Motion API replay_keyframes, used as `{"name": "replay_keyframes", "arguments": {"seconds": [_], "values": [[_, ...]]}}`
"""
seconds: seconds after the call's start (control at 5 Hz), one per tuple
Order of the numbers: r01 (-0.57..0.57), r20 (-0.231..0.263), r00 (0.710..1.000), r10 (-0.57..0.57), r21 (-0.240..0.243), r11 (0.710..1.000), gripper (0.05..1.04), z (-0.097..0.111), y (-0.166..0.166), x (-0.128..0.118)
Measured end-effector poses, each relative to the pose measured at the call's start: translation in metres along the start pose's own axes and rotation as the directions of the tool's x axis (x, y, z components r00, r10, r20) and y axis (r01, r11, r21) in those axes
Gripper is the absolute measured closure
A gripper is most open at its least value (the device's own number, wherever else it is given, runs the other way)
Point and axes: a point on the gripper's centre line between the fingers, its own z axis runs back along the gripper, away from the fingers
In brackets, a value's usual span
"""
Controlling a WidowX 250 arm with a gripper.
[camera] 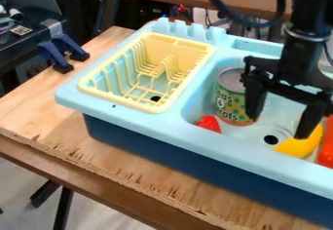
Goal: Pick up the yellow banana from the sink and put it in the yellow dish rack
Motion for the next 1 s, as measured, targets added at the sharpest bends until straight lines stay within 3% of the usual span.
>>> {"name": "replay_keyframes", "arguments": {"seconds": [0.6, 0.8, 1.0], "values": [[0.027, 0.137, 0.990, -0.014, -0.094, 0.995, 0.083, -0.001, -0.014, 0.021], [0.030, 0.137, 0.990, -0.017, -0.095, 0.995, 0.083, -0.006, -0.016, 0.023], [0.033, 0.106, 0.994, -0.025, -0.075, 0.997, 0.083, -0.022, -0.018, 0.027]]}}
